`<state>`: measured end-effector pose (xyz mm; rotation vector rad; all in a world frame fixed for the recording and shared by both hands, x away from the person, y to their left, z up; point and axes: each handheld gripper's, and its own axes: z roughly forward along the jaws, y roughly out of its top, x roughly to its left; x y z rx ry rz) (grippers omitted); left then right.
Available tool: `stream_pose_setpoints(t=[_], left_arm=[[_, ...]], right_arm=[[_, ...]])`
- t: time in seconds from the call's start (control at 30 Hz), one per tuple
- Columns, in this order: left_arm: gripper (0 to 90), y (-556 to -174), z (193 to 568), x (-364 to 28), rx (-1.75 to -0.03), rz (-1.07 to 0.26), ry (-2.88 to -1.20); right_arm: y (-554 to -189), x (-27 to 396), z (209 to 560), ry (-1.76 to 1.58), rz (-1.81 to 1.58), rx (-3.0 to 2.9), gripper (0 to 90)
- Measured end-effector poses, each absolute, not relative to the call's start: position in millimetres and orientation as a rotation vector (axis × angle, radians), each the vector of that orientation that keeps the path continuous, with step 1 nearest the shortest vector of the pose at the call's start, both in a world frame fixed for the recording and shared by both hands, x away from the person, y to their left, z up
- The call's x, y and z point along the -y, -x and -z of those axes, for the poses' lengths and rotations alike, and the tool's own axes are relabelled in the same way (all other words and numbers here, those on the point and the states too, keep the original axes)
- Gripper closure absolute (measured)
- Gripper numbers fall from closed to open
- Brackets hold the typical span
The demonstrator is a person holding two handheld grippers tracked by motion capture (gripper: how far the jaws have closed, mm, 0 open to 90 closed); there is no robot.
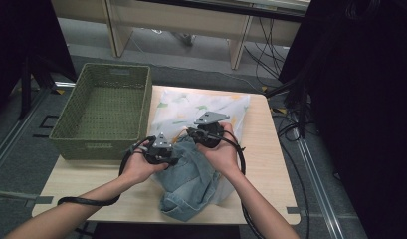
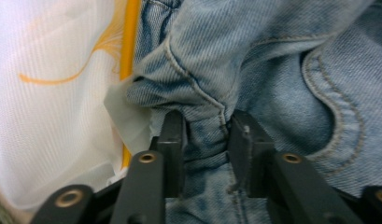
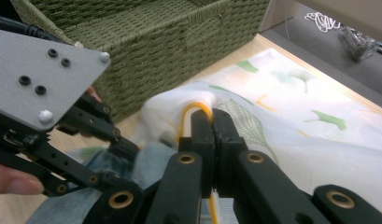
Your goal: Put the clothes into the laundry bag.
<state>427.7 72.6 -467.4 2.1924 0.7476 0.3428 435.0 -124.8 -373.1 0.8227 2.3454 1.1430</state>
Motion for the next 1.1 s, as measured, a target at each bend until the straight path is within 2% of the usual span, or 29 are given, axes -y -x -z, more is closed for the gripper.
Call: stream_pose_setpoints(t=[0.1,0.17,0.37,0.63,0.73,0.97,1.1], left_arm=[[80.6,-427,459,-74,-0.722,-0.349,-2.161],[82.0,-424,448,-78,-0.713,-0.356,-2.111],[82.9,-404,397,-90,-0.649,-0.399,-1.957],[83.0,-393,363,-78,-0.536,-0.521,-1.909],[82.6,-400,371,-69,-0.525,-0.528,-1.959],[81.4,-430,439,-40,-0.605,-0.454,-2.065],[79.1,-438,456,-33,-0.617,-0.447,-2.098]], right_arm=[[-434,125,370,-0.806,-1.147,-2.336,90.0],[-431,124,366,-0.802,-1.168,-2.315,90.0],[-427,124,353,-0.775,-1.23,-2.266,90.0],[-418,125,331,-0.743,-1.321,-2.171,90.0],[-418,128,328,-0.755,-1.348,-2.16,90.0],[-423,130,338,-0.781,-1.317,-2.195,90.0],[-429,139,350,-0.823,-1.253,-2.22,90.0]])
